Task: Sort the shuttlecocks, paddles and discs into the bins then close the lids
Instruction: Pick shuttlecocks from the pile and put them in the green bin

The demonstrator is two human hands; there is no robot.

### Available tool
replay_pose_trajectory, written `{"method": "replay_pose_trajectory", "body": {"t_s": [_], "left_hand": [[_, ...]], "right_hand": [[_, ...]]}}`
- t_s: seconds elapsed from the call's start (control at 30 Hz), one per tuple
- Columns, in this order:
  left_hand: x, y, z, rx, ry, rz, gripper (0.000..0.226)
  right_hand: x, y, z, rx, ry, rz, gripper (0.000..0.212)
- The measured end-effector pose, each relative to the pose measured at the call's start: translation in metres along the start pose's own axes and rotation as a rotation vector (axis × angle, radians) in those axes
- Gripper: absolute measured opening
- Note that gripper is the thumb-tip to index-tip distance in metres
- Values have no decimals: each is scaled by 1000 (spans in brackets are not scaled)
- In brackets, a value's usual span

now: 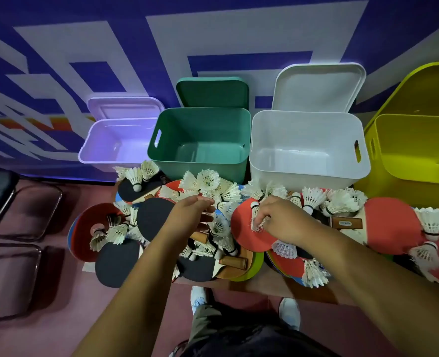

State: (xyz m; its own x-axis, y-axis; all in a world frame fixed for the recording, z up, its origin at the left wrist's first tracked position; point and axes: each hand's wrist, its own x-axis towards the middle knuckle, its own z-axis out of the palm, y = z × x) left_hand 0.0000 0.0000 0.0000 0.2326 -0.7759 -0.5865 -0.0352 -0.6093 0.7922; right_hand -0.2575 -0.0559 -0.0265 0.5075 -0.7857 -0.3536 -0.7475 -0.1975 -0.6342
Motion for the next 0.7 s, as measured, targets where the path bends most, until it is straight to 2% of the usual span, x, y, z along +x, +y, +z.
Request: {"method": "replay_pose_trajectory", "body": {"t_s": [0.17, 0.27, 0.37, 0.7], "left_hand": [[8, 3, -10, -45, 32, 5, 21], [14, 3, -14, -68, 61, 12, 18], [24, 4, -15, -53, 78, 10, 18], [58, 11, -6, 183, 108, -32, 46]], "right_hand": [[1, 1, 3, -171, -94, -16, 35], [2, -4, -1, -228, -63, -13, 41], [5, -8, -3, -270, -43, 22, 36], [17, -23, -13, -181, 29, 40, 23]]}}
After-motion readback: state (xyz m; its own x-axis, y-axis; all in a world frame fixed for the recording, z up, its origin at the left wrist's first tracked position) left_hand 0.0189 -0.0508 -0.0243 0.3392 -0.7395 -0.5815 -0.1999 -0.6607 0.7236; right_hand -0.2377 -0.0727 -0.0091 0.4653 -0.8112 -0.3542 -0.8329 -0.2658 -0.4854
